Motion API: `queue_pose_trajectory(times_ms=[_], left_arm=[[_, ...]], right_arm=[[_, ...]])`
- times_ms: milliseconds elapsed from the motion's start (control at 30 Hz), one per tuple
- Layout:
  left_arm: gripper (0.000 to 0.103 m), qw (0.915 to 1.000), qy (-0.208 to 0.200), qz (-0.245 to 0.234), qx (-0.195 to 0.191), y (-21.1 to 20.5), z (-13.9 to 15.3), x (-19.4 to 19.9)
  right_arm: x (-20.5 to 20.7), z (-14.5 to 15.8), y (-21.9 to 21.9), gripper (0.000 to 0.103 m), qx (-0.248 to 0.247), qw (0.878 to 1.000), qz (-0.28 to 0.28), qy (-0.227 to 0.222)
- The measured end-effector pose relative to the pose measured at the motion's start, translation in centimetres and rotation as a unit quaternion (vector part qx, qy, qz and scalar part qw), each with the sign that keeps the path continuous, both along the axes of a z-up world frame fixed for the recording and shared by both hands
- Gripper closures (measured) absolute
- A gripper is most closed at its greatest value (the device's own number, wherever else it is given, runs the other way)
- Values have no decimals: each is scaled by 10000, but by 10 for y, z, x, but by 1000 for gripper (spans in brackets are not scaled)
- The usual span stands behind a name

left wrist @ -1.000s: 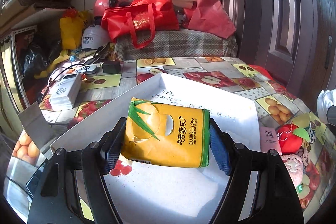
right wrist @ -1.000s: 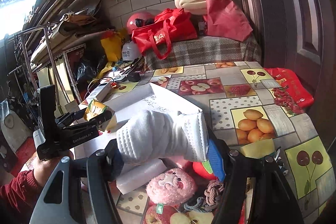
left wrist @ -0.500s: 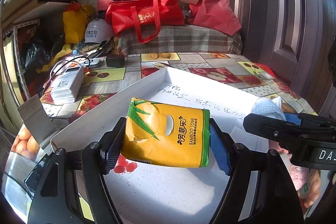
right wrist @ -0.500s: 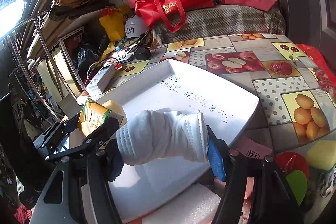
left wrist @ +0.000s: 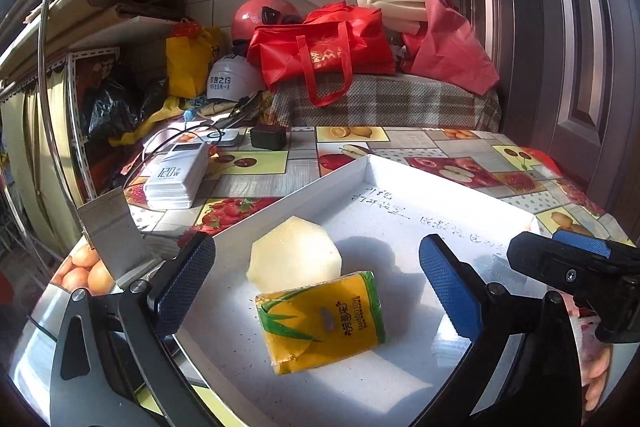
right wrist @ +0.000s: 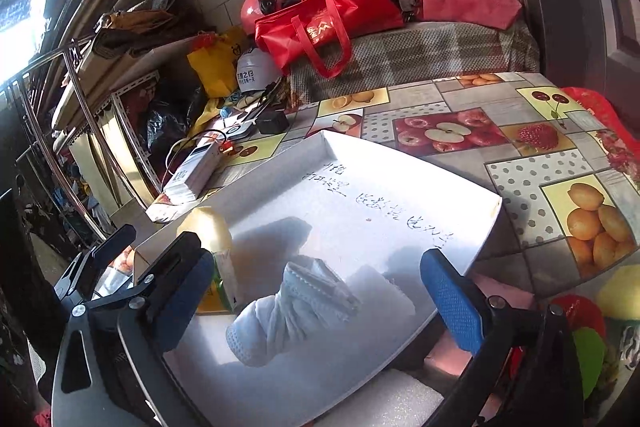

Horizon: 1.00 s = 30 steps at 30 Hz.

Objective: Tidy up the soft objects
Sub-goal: 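Place the tissue pack in the box with the left tool while the right tool places the mask cloth, then grasp the black-and-white patterned cloth with the right tool while the left tool grasps the pink plush ball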

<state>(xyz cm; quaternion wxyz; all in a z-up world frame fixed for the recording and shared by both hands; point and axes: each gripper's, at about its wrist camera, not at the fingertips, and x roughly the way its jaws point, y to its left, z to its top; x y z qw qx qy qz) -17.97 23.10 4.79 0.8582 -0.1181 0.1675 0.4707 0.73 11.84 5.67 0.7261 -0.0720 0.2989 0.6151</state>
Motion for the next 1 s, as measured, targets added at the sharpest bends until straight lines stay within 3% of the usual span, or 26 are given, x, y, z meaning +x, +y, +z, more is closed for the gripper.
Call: queue_pose_trajectory(times_ms=[300,433,567,667,733,933,1000], left_arm=[[0,9992,-341,-165,97,-6,8,-9],[0,9963,-573,-598,246,-20,16,-11],[0,9878,-740,-1347,266,-40,21,-2],[0,9745,-771,-2108,35,-55,20,11],[0,9606,-714,-2680,-191,-68,18,24],[0,9171,-201,-3921,-692,-116,5,61],[0,9068,-73,-4142,-778,-130,1,69]], right_arm=[[13,15,-28,0,379,9984,-417,-68],[31,24,-61,0,613,9954,-726,-109],[63,27,-106,0,800,9884,-1282,-174],[91,22,-139,0,768,9820,-1718,-183],[108,15,-158,0,688,9784,-1939,-184],[137,-13,-172,0,-288,9780,-2048,-275],[142,-22,-172,0,-508,9733,-2211,-341]])
